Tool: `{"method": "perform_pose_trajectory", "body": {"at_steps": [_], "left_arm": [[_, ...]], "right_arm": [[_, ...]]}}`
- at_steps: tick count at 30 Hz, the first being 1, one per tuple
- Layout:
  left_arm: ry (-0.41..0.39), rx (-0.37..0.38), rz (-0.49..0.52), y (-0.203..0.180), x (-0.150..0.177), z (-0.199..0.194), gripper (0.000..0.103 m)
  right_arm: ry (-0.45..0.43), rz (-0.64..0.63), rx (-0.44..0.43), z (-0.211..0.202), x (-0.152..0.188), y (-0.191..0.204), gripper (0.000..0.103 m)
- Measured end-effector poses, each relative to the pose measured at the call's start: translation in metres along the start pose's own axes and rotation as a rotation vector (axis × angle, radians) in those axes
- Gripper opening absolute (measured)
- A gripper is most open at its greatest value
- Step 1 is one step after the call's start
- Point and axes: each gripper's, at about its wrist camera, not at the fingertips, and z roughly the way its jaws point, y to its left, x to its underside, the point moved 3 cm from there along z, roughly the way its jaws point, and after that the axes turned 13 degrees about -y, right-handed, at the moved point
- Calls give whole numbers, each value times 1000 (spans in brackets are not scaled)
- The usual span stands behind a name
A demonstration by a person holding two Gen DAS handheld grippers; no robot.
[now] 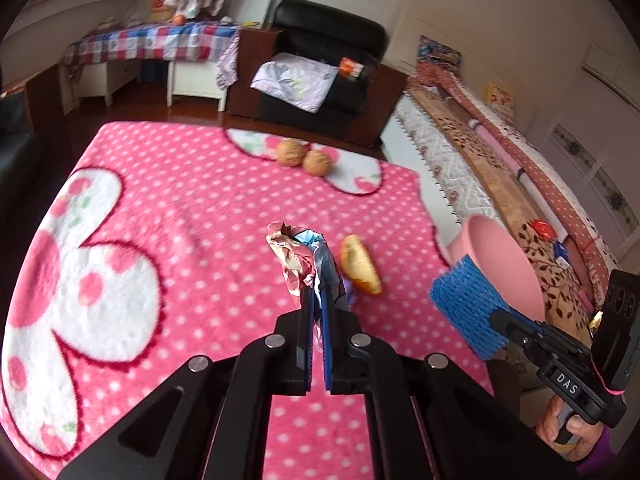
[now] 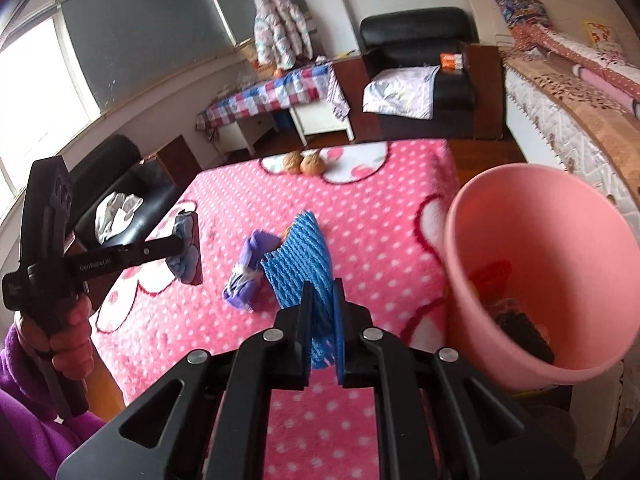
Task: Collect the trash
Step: 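Carry the wrapper and sponge into the pink bucket and open both tools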
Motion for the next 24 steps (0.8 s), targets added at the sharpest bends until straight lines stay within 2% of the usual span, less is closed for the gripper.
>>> {"method": "perform_pose_trajectory", "body": {"at_steps": [7,14,20,24], "left_arm": [[-7,97,57,-46,-15,12,3],[-16,220,138,-112,-25,27,3],[-1,287,204,-164,-20,51,3],[30,316,212,-188,-12,71,3]], "right_arm": [[-90,53,103,-23,-19,-34,9],[-144,100,228,-40,-27,-77,9],[-154,112,313,-49,-27,-107,9],[-149,106,354,-51,-24,-120,9]]}}
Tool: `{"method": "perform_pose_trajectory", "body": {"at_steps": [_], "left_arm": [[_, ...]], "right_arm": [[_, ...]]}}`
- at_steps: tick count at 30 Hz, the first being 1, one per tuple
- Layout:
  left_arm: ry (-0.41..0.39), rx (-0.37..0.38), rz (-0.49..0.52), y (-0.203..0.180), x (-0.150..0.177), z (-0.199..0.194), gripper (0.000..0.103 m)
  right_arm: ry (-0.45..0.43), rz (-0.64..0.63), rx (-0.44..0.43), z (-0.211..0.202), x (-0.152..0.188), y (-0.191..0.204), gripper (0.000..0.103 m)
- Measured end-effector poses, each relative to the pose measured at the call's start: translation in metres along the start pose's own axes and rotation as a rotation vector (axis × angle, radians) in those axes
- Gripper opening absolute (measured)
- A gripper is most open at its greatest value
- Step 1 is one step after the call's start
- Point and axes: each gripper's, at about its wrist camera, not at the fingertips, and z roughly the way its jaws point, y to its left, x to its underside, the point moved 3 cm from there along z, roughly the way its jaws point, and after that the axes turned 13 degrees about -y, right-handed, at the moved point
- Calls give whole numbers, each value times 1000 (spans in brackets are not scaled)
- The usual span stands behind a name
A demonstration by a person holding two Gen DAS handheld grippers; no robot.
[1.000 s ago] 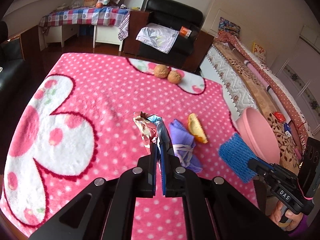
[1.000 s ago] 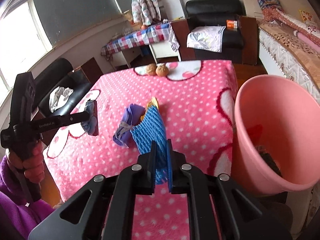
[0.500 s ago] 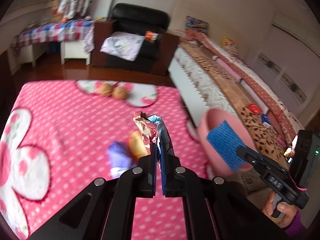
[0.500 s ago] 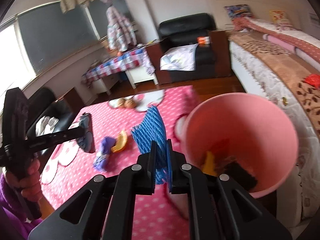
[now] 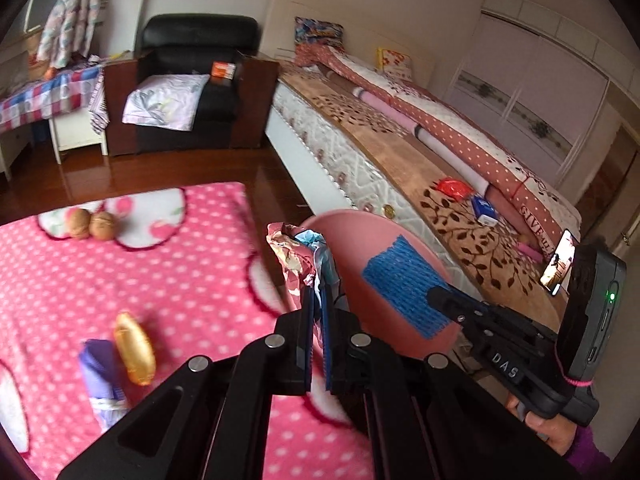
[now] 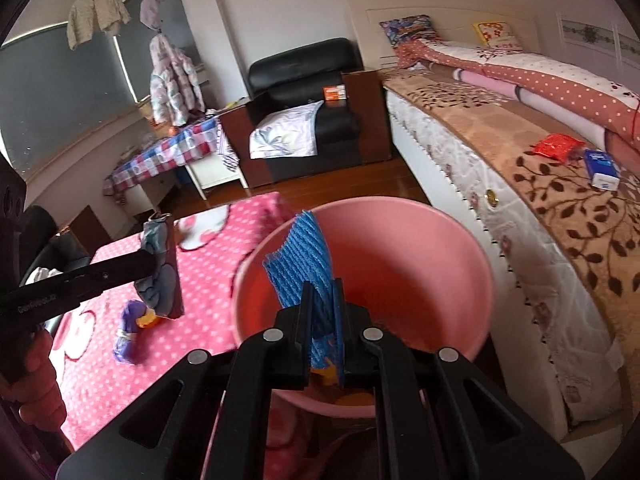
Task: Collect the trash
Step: 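Carry the wrapper and sponge into the pink bucket and open both tools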
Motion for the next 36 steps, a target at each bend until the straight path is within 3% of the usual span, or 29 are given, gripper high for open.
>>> {"method": "perform_pose_trajectory", "body": {"at_steps": [6,12,27,29,32,36], "left_arm": [[63,46,3,-19,11,33,3],[113,46,26,-29,24,58,3],[137,15,18,-28,37,68,3],[128,7,15,-27,36,67,12],[122,2,17,-26,35,63,29],[102,-1,30,-26,32,53,31]], "right_arm": [[18,3,37,6,7,-17,9],[32,13,54,14,10,-27,9],[59,42,67,24,17,-35,9],[66,53,73,25,18,-35,10],[57,52,79,24,18,-33,30],[49,39,74,21,17,-29,33]]}}
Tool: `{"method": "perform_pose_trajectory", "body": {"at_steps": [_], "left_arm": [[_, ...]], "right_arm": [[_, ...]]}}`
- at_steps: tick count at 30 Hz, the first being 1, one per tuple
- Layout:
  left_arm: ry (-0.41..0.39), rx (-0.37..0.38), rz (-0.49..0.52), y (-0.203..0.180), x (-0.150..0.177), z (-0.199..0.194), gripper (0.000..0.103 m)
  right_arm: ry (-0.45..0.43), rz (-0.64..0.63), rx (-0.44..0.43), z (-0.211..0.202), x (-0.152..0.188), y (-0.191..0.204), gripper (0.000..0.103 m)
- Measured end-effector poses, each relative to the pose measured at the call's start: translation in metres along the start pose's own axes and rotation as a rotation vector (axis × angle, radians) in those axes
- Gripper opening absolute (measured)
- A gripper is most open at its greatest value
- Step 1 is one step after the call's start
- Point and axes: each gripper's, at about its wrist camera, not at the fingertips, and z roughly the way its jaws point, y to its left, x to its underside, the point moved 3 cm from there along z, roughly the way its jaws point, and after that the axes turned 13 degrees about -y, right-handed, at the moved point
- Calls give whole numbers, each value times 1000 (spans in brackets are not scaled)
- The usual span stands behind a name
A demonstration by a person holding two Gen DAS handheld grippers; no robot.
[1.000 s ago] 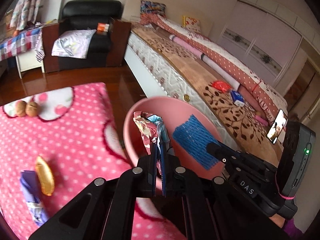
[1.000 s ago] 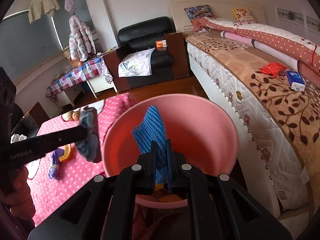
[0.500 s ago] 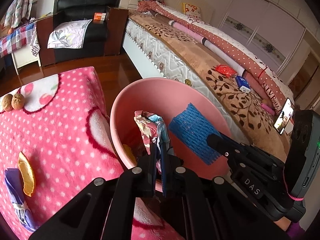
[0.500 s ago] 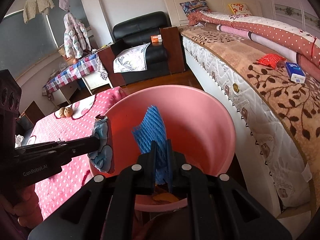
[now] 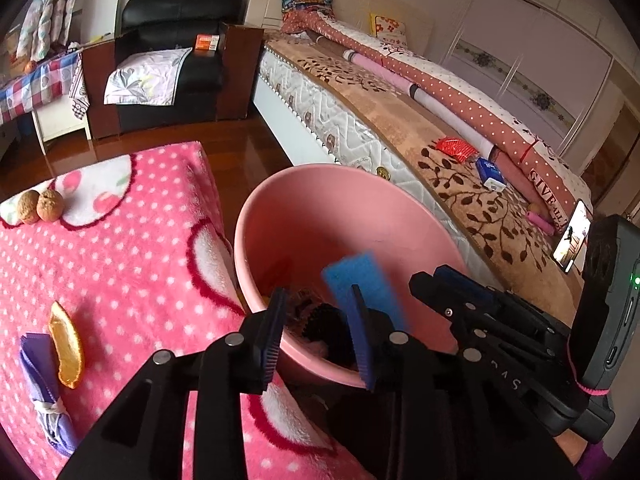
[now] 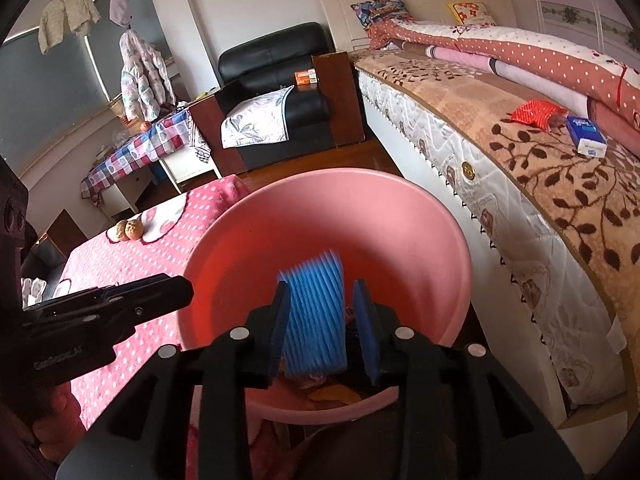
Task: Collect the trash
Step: 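Carry the wrapper and sponge into the pink bucket and open both tools, then move both tools back over the blanket toward the purple mask and peel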
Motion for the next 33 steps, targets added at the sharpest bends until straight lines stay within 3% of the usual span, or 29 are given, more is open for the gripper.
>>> {"method": "perform_pose_trajectory", "body": {"at_steps": [10,16,25,33], "left_arm": [[-52,-42,6,10,-1,-36,38],[-98,-88,-8,32,4,-71,38],[-139,-193,-46,84,20,-124,44],[-114,-297,-175,152,52,-152,44]], "right_arm": [[-41,-55,-39,-19,-2,27,33],[-71,-57,-119,-34,4,58,33],[-45,-94,-193,-42,18,102,33],[19,-85,-267,-34,36,132,33]]}}
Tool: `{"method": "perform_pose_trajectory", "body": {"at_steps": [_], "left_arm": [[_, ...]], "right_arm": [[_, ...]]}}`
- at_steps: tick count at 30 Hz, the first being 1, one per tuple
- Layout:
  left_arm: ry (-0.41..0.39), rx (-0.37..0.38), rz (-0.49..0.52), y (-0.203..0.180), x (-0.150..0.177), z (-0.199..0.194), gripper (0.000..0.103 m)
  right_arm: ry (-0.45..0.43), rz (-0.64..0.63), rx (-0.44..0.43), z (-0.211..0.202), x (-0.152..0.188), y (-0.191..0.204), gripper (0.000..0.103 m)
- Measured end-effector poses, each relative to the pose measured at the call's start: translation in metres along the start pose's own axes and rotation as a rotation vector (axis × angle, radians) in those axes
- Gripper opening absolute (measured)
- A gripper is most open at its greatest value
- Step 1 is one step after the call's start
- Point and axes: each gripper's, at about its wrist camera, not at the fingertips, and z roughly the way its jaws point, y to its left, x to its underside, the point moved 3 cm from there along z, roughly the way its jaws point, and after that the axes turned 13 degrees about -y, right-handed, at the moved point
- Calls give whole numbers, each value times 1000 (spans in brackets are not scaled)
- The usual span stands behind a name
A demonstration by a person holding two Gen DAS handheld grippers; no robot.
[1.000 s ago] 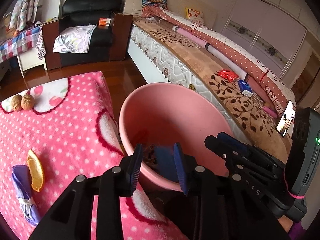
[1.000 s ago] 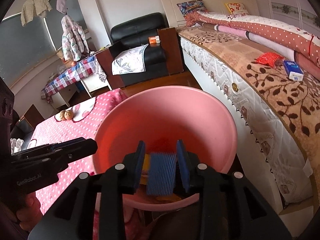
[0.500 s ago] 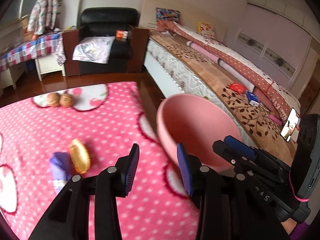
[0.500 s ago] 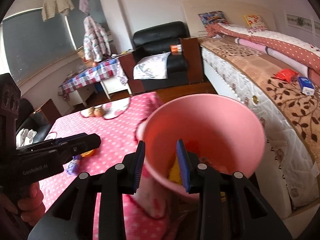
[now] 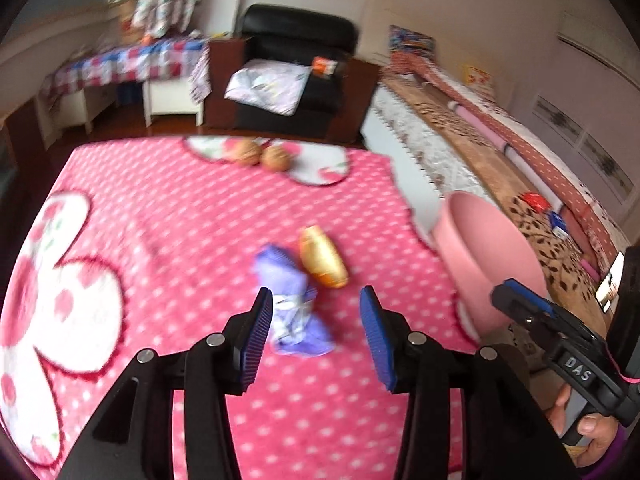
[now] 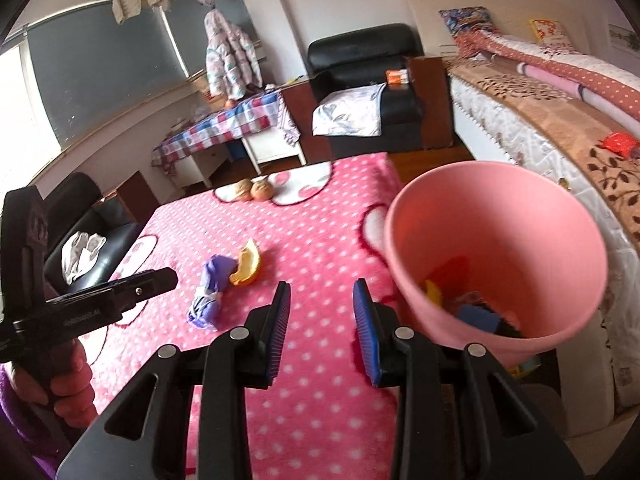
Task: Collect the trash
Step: 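Move both tools back over the blanket toward the purple mask and peel, then grasp the purple face mask with the left tool while the right tool grasps an orange peel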
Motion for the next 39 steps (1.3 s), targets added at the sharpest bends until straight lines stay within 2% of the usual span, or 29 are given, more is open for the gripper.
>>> {"method": "perform_pose_trajectory", "body": {"at_steps": [5,11,19,20,23,29,33,39], "left_arm": [[29,-19,-55,21,7,9,44],[64,-20,-42,13,11,36,44],[121,-34,-82,19,23,62,42],[118,-27,-83,19,23,62,35],[112,-11,-72,18,21,61,29],[62,-31,-109,39,13,44,28],[29,-55,-118,55,8,31,28],[-4,-63,-115,70,2,18,28]], "right_arm": [[42,-6,-31,13,8,10,33],[80,-27,-43,23,14,17,33],[97,-25,-34,31,15,16,33],[100,-26,-34,34,14,18,33],[105,-26,-49,41,9,23,33],[130,-25,-101,62,3,43,33],[156,-46,-135,82,5,64,44],[198,-95,-119,106,11,85,44]]}}
